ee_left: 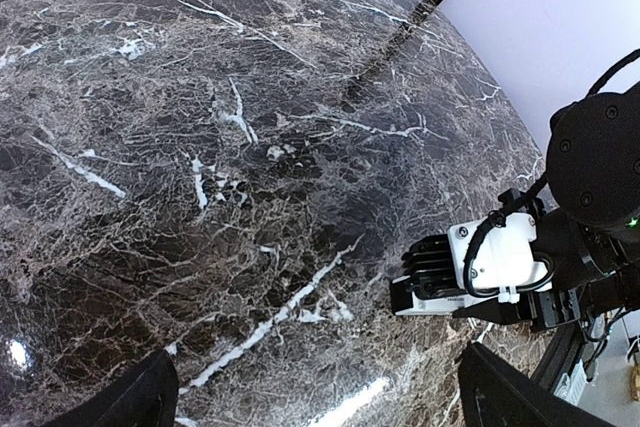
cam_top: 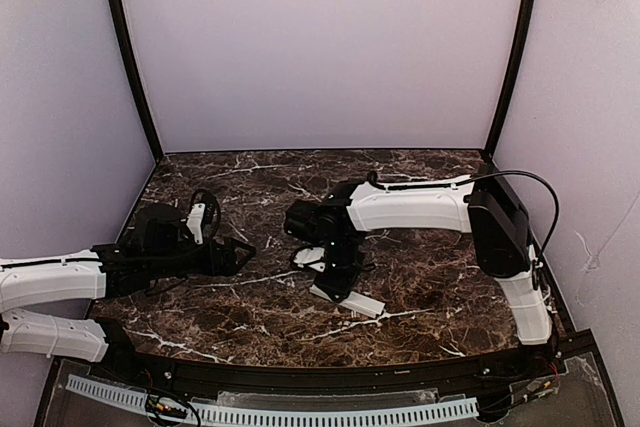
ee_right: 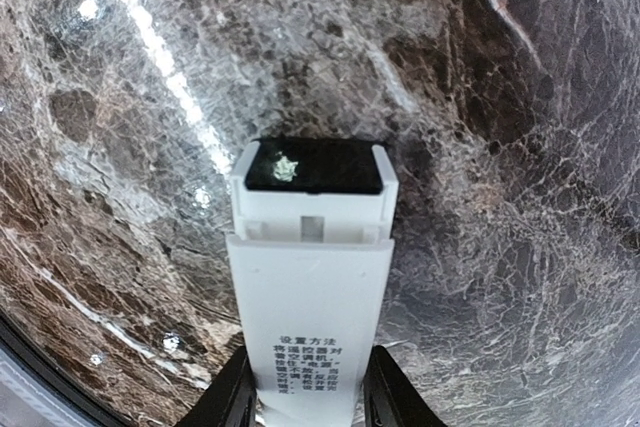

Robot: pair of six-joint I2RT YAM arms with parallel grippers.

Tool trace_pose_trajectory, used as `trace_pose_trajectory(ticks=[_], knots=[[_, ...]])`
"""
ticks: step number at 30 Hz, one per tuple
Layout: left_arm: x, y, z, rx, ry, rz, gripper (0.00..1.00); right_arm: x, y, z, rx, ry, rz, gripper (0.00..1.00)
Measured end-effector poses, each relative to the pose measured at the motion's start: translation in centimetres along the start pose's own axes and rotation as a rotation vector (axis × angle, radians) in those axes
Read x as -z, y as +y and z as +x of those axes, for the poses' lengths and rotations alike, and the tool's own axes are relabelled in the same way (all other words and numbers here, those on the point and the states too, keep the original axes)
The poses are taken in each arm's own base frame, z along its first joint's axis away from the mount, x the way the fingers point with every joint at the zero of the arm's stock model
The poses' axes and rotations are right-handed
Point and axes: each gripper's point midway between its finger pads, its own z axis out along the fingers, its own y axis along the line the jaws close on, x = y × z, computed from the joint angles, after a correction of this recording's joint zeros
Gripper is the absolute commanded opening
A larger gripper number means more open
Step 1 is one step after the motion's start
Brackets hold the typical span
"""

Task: Load the batteries into the remote control
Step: Load the battery cover onto the remote control without the battery cover.

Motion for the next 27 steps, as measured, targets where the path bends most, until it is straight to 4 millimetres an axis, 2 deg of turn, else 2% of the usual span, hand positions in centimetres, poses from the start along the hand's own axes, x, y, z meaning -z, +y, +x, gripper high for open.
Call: trace_pose_trajectory(ticks=[27], knots=[[-0.02, -0.06, -0.24, 0.001, -0.008, 0.005, 0.99, 0.5, -0.01, -0.31, 0.004, -0.01, 0.001, 0.29]])
